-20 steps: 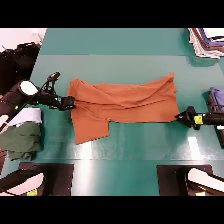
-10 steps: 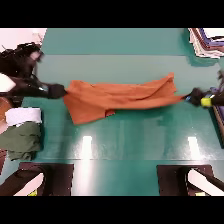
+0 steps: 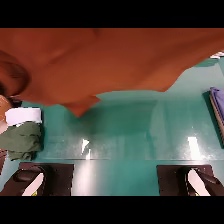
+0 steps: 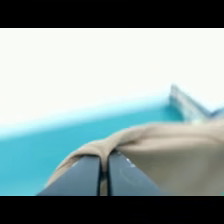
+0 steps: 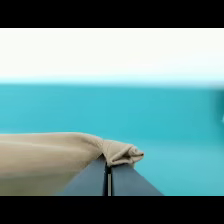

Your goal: Fold the shirts.

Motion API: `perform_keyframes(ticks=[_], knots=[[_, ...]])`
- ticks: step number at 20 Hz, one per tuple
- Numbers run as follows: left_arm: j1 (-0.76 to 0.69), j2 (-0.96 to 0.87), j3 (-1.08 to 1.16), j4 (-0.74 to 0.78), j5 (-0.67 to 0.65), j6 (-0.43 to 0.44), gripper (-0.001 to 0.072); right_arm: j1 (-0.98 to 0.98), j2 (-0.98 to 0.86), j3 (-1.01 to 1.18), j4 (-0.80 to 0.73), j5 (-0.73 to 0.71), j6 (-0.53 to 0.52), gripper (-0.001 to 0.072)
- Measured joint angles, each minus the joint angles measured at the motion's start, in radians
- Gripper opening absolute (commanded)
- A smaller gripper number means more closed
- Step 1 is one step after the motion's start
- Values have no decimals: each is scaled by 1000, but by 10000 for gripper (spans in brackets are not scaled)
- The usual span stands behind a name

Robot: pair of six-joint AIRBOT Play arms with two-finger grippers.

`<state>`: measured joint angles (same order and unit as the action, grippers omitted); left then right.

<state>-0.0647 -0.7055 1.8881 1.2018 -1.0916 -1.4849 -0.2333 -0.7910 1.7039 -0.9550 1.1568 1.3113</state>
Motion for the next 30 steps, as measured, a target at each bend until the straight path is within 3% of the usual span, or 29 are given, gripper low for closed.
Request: perform_keyframes(ticks=[4,8,15,19,22,27,30], knots=[[0,9,192,3,48,-23,24,0,14,204,-119,75,59,18],[0,-32,226,38,-7,-33,25,0,-76,348,-170,224,101,18],[0,-188,-163,84,-139,-37,27,0,-296,161,-187,372,147,18],[0,-342,-433,87,-107,-36,26,6,-463,-30,-192,372,153,17],[0,-497,-525,87,-10,-27,26,37,-604,-128,-195,298,149,18],[0,-730,-476,83,178,-12,26,111,-805,-88,-195,148,137,18],[0,-787,-410,89,193,-6,26,142,-856,-23,-200,122,132,17]])
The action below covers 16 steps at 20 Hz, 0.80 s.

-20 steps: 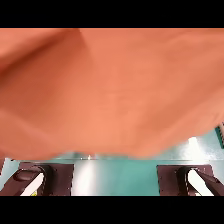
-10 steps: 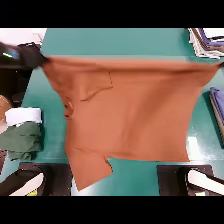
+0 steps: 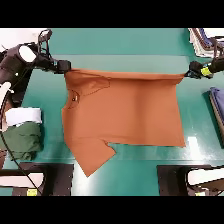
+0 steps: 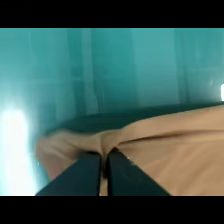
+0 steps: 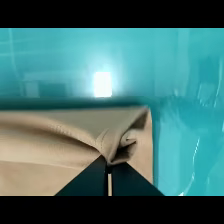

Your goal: Fold the shirts.

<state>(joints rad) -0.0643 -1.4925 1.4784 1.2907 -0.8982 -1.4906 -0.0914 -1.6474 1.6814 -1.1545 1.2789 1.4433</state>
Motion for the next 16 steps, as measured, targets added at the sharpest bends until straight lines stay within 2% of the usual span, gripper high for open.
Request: perform_keyframes(ticks=[3,8,9,10,11,12,13,16], knots=[[0,-20,34,30,-105,3,26,26,15,-10,-37,6,-4,18],[1,-27,-62,42,-250,2,29,56,124,-231,-88,-27,-5,19],[1,-28,-93,41,-263,-3,102,61,142,-280,-92,-42,-5,19],[1,-29,-119,40,-270,-10,431,63,158,-324,-93,-58,-5,29],[1,-29,-142,41,-277,-17,557,64,172,-367,-90,-74,-5,144],[2,-29,-158,40,-284,-25,498,64,182,-401,-83,-82,-5,291],[2,-26,-170,40,-289,-28,502,64,189,-423,-67,-89,-5,327],[-1,21,-199,45,-316,-39,502,46,207,-451,-17,-72,-5,327]])
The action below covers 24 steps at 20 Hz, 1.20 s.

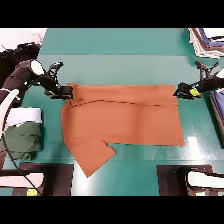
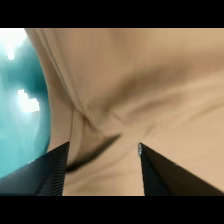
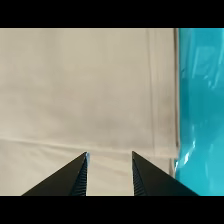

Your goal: Fold the shirts.

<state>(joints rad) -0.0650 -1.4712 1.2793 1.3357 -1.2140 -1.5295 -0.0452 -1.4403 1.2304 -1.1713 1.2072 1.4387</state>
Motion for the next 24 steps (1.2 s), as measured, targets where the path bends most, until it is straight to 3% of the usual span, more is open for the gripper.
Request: perform_keyframes(ticks=[7,13,24], knots=[[0,381,-376,12,-80,-56,503,-73,172,-96,44,53,0,345],[-5,719,-769,-137,-94,-151,503,-100,286,-158,53,36,0,345],[-100,812,-998,-315,104,-218,500,-99,315,-168,77,50,0,344]])
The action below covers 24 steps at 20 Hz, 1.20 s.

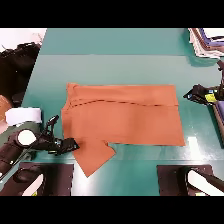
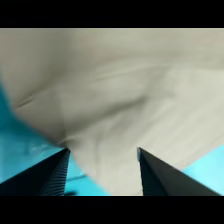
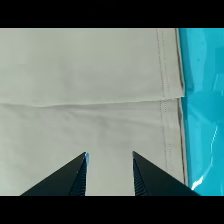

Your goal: Fold the shirts.

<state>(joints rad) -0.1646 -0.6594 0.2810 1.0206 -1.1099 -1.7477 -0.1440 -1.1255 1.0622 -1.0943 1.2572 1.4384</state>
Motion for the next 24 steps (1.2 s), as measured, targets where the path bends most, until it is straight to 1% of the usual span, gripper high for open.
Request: perform_keyframes(ticks=[1,2,3,6,8,9,10,11,13,14,15,17,20,21,22,23,24], knots=[[-2,1,-3,-8,16,-1,441,0,0,0,1,4,0,344],[-3,2,-6,-11,34,-1,165,0,0,0,2,11,0,344],[-3,0,-9,-5,45,0,34,-2,0,0,2,21,0,344],[-4,2,-2,-25,58,4,25,-39,5,-15,-13,73,-10,344],[-5,2,17,-37,45,22,25,-81,27,-63,-60,119,-14,344],[-5,2,31,-38,33,32,25,-109,46,-105,-93,135,-16,367],[-5,2,44,-40,28,43,26,-138,67,-152,-125,150,-18,497],[-5,2,58,-45,25,50,26,-174,91,-208,-153,161,-19,552],[-5,2,83,-46,24,64,26,-246,129,-317,-185,172,-19,543],[-5,2,92,-47,24,68,26,-282,144,-373,-199,176,-20,512],[-5,2,98,-48,27,71,26,-314,154,-424,-203,177,-20,419],[-5,2,105,-51,35,74,26,-361,167,-509,-190,170,-20,419],[-5,2,110,-52,40,78,26,-389,176,-591,-122,131,-23,415],[-5,2,111,-52,41,78,26,-388,179,-608,-90,122,-23,348],[-5,2,112,-52,41,78,26,-382,179,-618,-72,105,-23,300],[-5,2,113,-52,41,79,26,-369,180,-625,-59,82,-22,280],[-5,2,113,-52,42,79,25,-352,181,-626,-46,60,-23,114]])
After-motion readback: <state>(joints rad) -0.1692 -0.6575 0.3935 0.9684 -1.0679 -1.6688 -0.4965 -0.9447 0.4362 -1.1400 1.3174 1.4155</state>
